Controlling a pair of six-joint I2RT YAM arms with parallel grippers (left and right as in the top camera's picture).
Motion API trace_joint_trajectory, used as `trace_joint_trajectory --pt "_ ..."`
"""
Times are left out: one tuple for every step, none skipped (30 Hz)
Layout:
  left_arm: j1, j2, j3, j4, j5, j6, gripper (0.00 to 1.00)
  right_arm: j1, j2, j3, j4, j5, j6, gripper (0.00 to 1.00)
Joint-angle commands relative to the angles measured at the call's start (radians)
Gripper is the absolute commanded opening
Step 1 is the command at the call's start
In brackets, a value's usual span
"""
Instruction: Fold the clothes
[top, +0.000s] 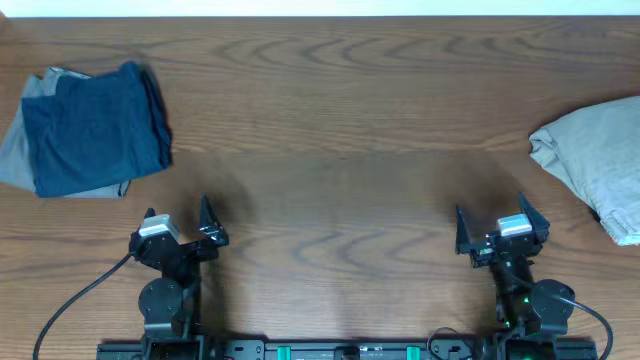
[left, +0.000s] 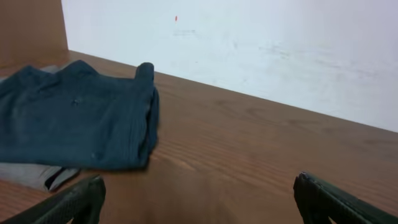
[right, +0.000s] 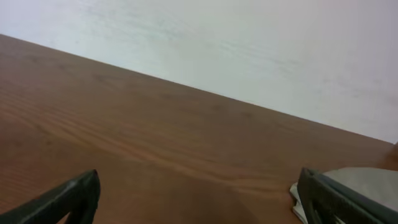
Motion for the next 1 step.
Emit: trace_joint_trajectory --pt "0.003 -0.005 -0.018 -0.043 -0.005 0.013 0.98 0.008 -0.006 -0.002 -0.004 -0.007 0.008 0.99"
